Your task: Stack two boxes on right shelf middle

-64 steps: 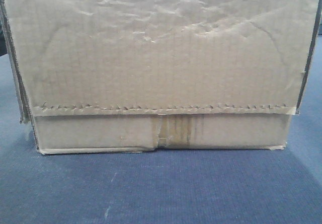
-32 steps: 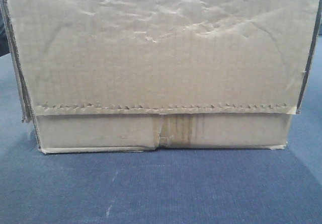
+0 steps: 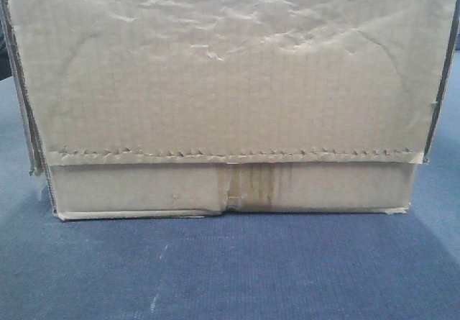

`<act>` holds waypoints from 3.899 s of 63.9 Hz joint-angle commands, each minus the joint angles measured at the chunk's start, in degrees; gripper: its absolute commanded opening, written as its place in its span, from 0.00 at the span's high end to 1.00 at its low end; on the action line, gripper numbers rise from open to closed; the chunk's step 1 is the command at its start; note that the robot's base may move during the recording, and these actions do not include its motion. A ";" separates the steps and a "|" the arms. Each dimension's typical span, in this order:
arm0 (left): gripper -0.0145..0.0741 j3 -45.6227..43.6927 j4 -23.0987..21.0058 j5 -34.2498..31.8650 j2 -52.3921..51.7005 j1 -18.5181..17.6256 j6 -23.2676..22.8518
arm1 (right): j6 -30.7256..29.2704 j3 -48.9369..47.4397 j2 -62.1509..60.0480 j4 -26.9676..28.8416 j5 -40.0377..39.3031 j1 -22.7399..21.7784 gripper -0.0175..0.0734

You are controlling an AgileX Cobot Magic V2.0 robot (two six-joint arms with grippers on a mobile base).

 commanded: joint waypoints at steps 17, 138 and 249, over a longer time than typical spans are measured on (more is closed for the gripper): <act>0.16 0.52 -0.37 -0.53 7.25 -0.54 0.15 | -0.51 -0.48 8.83 -0.19 -2.00 0.15 0.18; 0.96 -23.72 -2.95 -0.53 -2.75 -0.54 -0.44 | 0.13 -20.27 -2.60 -0.19 -4.22 0.15 0.97; 0.96 -23.74 -2.50 -0.53 -2.61 -0.54 -0.44 | 0.13 -20.27 -2.52 -0.19 -5.27 0.15 0.97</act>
